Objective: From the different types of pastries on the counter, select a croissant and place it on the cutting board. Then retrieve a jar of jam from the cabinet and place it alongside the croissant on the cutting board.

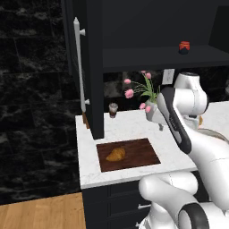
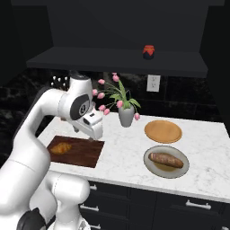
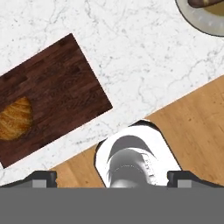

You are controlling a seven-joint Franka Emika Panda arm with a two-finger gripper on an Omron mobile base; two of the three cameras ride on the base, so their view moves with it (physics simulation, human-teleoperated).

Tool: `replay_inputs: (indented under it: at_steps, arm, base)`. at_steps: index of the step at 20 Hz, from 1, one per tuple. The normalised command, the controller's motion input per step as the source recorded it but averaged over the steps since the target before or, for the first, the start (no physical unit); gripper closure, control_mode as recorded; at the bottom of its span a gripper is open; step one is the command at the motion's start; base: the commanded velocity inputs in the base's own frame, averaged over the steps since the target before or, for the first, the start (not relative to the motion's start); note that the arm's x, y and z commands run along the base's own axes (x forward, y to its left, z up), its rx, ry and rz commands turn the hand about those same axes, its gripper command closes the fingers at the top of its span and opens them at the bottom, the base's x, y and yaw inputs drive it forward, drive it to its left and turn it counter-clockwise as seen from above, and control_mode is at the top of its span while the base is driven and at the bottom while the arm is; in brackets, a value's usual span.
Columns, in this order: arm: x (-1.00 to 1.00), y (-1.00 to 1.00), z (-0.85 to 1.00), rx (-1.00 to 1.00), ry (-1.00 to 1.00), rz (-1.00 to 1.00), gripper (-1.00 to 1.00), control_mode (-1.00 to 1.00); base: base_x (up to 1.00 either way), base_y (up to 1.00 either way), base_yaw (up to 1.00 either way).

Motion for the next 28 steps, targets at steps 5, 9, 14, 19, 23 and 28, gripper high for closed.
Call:
replay_inputs:
  at_steps: [5, 9, 14, 19, 23, 28]
  arm:
    - [-0.01, -0.03, -0.01, 0.00, -0.05, 0.09, -1.00, -1.00]
    - [-0.10, -0.01, 0.01, -0.10, -0.45, 0.15, -1.00, -1.00]
    - [-0.18, -0.13, 0.10, -0.14, -0.60, 0.09, -1.00, -1.00]
    - [-0.10, -0.20, 0.01, -0.07, -0.55, 0.00, -1.00, -1.00]
    - [-0.09, -0.16, 0.07, -0.05, -0.54, 0.00, -1.00, -1.00]
    - [0.00, -0.09, 0.24, -0.05, -0.62, 0.00, -1.00, -1.00]
  base:
    - [0.00, 0.00, 0.00]
    - [0.00, 0.00, 0.00]
    - [0.00, 0.00, 0.00]
    - [0.00, 0.00, 0.00]
    - [0.00, 0.00, 0.00]
    - [0.00, 0.00, 0.00]
